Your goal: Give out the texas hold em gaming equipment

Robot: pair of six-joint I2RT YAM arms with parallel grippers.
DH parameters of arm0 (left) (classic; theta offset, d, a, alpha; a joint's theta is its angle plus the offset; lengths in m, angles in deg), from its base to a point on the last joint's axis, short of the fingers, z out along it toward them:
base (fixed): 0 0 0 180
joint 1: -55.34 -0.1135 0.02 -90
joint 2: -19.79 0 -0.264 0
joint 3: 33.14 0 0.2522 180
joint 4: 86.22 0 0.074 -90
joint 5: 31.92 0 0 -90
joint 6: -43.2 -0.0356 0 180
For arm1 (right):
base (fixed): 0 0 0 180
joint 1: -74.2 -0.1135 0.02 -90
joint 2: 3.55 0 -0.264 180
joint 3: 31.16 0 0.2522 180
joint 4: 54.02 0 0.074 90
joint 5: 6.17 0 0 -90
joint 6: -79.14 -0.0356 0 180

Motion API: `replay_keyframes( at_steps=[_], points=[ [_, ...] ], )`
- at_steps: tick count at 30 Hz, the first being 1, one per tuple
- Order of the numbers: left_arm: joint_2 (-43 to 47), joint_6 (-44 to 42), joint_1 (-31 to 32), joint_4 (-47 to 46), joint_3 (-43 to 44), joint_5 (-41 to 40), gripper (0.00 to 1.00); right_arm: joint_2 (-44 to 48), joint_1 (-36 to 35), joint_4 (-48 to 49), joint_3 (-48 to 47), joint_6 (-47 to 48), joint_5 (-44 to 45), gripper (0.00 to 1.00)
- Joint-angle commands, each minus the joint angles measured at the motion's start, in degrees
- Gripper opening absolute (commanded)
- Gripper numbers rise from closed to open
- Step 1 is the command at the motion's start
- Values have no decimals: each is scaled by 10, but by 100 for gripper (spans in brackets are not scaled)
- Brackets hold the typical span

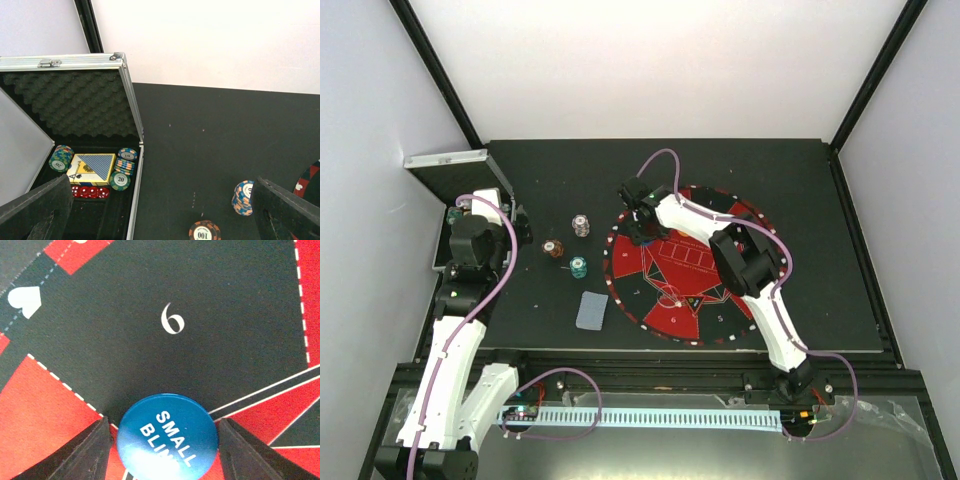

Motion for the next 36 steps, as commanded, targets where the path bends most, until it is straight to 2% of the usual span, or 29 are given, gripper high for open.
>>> replay_keyframes(
  at_steps=[1, 5, 10, 16, 22, 29, 36],
  points=[
    [3, 4, 4, -11, 1, 8, 99, -7, -7, 23, 6, 6, -18, 68],
    [2, 4, 5, -10, 1, 8, 99, 61, -6, 33, 35, 13, -22, 86],
    [1, 5, 6, -9, 1, 8, 99, 153, -3, 41, 80, 33, 7, 91],
    [1, 5, 8, -10, 1, 9, 99, 200, 45, 41, 143, 23, 11, 91],
    [2, 5, 9, -10, 1, 9, 99, 186, 88, 44, 179, 20, 21, 91],
    [0, 5, 10, -9, 1, 9, 99, 151, 102, 58, 195, 21, 16, 90],
    [0, 4, 11, -10, 1, 8, 99, 119, 107, 51, 177, 11, 20, 82]
  ],
)
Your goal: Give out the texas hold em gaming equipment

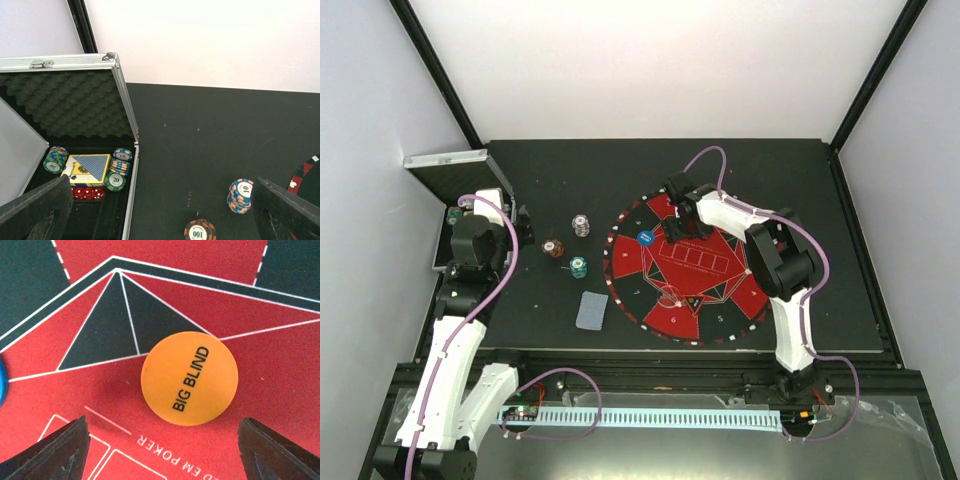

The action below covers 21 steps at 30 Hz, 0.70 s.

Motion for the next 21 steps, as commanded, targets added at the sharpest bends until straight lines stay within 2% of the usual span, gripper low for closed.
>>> replay_keyframes(
  at_steps=[1, 13, 21],
  points=[
    [0, 3, 3, -9, 1, 4, 99, -19, 8, 4, -18, -14, 9, 81],
    [1, 3, 5, -9, 0, 2, 99, -71, 24, -4, -56, -17, 11, 71],
    [3, 3, 6, -9, 0, 1, 99, -54, 36, 5, -18, -22, 21, 60]
  ],
)
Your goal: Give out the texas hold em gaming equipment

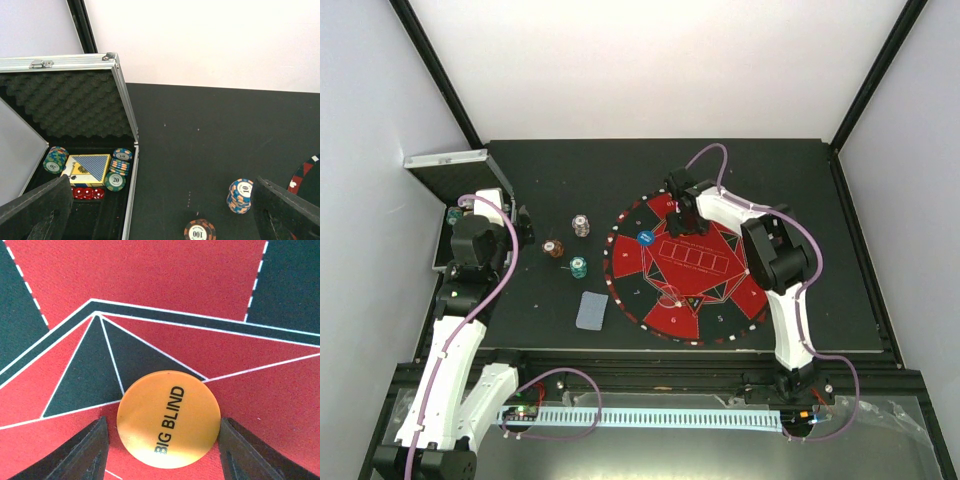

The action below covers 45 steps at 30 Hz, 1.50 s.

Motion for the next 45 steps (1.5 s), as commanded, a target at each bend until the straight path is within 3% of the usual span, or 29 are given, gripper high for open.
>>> replay_keyframes(
  at_steps=[1, 7, 20, 34, 45],
  points=[
    [3, 4, 5, -9, 0, 1, 99, 0, 21, 14, 40, -9, 30, 59],
    [3, 4, 6, -10, 0, 2, 99, 17, 51, 23, 73, -16, 46, 53],
    [14, 5, 9, -8, -1, 3, 99, 117, 81, 46, 191, -45, -2, 51],
    [20, 5, 13, -9, -1, 5, 99, 145, 85, 7, 211, -43, 70, 53],
    [19, 5, 14, -8, -2, 2, 99, 133, 136, 13, 202, -23, 48, 53]
  ],
)
